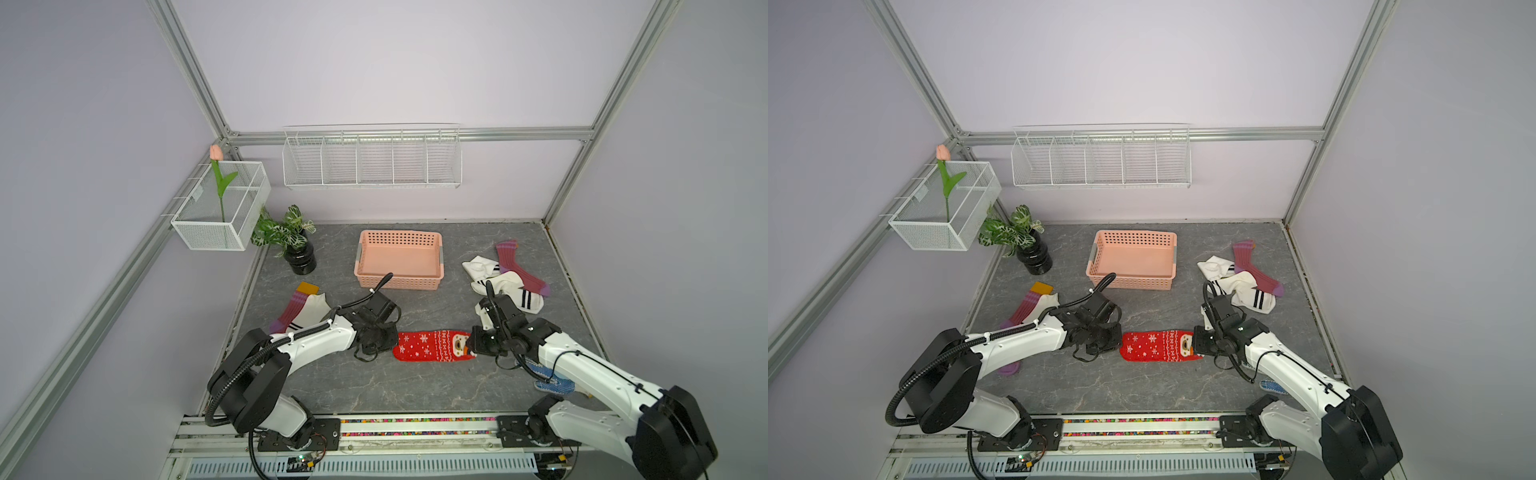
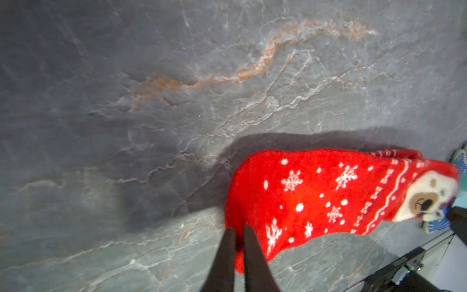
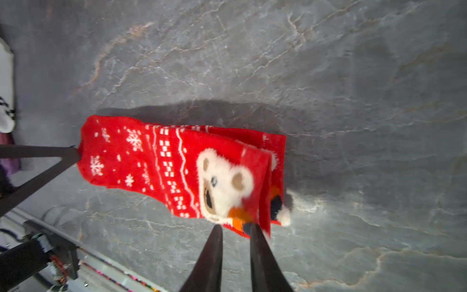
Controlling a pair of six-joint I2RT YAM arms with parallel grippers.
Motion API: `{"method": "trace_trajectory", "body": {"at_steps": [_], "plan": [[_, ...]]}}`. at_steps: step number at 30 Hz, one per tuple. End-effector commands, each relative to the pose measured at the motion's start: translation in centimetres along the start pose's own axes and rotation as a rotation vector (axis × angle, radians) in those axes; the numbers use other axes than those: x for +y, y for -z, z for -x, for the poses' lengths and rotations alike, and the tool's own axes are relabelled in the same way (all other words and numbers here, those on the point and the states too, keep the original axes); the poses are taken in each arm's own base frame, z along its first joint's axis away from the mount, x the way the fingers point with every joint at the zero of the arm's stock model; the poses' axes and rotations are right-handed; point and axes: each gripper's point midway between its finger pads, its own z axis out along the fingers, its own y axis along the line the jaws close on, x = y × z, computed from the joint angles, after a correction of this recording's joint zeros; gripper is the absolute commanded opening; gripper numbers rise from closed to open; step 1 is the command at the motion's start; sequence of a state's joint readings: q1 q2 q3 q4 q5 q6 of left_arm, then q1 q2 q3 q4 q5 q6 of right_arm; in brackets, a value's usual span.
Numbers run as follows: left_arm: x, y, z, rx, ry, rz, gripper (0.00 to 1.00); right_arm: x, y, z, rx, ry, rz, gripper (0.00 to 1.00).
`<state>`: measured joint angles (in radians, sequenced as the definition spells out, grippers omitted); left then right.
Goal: Place the socks together as a pair
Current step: Place the sock in the sock, then pick up a pair of socks from the center of the board.
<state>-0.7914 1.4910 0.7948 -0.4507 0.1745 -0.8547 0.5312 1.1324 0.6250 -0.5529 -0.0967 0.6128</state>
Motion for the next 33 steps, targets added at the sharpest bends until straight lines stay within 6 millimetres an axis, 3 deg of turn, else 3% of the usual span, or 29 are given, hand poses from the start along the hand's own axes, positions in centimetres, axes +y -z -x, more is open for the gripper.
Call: {"method": "trace_trajectory", "body": {"at_steps": [1,9,21,33], "plan": [[0.3,0.4,0.1,-0.026,-0.011,0.012,0.39,-2.1,-0.4,0.3,-0.03,-0.006,-0.096,0.29],[0.7,0.2,-0.2,-0.025,0.007,0.013,0.54,-2.0,-0.6,0.3,-0.042,-0.026,-0.076,0.64],[0.3,-0.7,-1.3,0.017,0.034,-0.059,0.54,-1.6,-2.9,0.3,-0.04,-0.076,0.001,0.65],[1.7,-2.1,-1.8,0.015,0.082,-0.03,0.51,-1.1,-4.2,-0.6,-0.019,-0.107,0.068,0.65]]}}
